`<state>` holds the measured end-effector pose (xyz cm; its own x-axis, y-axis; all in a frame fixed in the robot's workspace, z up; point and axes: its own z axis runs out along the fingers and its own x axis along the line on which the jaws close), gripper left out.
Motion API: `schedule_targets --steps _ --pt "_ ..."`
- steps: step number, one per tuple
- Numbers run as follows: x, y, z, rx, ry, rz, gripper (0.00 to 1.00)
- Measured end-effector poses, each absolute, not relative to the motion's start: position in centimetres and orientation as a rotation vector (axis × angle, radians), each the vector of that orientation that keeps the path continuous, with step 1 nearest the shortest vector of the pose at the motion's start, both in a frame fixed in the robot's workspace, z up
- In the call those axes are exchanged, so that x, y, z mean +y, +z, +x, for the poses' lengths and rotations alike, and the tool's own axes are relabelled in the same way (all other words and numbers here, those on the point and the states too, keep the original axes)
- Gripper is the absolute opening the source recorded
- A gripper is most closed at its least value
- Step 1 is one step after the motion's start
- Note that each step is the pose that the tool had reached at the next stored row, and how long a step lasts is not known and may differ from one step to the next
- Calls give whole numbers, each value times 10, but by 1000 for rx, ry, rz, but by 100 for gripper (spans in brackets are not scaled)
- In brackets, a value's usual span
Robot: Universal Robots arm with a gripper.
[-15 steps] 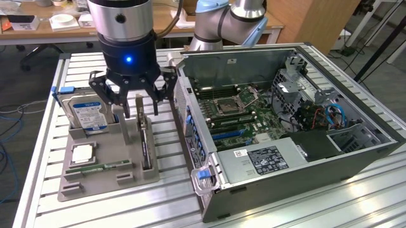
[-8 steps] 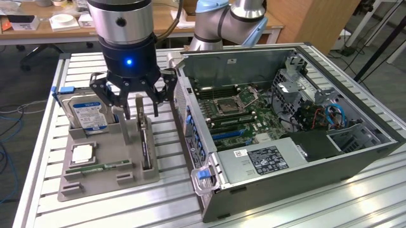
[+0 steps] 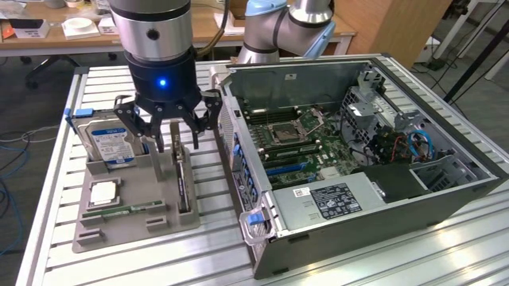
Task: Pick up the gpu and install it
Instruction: 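Pick up the gpu and move the gpu toward the slot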
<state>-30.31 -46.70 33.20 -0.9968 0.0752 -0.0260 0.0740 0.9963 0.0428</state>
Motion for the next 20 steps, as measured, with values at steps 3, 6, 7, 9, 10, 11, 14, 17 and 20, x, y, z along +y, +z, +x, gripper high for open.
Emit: schedule_targets --steps 3,6,7,9,10,11,14,17,20 --pt "-467 330 -303 3111 65 116 59" --pt "-467 328 -303 3111 65 116 59" --pt "-467 328 -303 3111 65 116 59" --pt "-467 327 -303 3111 65 116 59" --pt "-467 326 -303 3111 65 116 59" --pt "-467 326 -303 3111 65 116 59" --pt "-467 325 -303 3111 65 116 59" --pt "-467 323 -303 3111 65 116 59" --pt "-467 323 -303 3111 65 116 59"
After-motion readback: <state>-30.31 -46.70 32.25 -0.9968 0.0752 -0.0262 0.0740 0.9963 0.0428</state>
